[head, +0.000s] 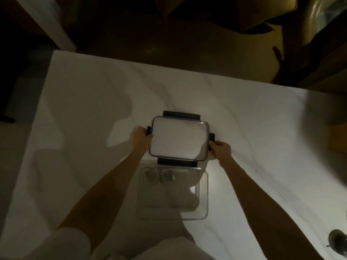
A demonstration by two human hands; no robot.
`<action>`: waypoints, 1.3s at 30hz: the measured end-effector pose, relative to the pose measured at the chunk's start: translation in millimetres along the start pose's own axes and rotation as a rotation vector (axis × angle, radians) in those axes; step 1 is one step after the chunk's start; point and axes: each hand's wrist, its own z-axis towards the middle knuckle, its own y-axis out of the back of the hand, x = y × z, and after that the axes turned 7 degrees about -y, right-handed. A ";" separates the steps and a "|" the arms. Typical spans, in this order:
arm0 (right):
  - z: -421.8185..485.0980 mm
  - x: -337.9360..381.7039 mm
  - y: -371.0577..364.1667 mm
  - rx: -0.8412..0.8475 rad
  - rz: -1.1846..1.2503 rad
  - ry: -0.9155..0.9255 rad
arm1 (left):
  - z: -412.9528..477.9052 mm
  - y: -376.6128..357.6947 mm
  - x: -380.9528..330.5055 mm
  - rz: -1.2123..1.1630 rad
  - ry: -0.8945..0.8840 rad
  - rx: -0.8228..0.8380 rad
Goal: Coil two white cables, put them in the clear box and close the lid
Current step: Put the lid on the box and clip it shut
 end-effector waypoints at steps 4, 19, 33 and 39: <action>1.6 5.9 -4.9 0.072 0.014 -0.035 | 6.0 5.3 4.0 -0.136 0.132 0.033; -114.3 109.6 60.1 0.727 1.019 0.089 | -50.5 146.1 -98.1 -1.285 -0.050 0.004; -184.8 -133.5 27.7 0.054 0.034 0.247 | -223.6 61.4 80.8 -0.412 0.116 -0.082; -173.9 -130.1 11.9 -0.157 -0.038 0.233 | -209.9 43.8 52.8 -0.146 -0.050 -0.104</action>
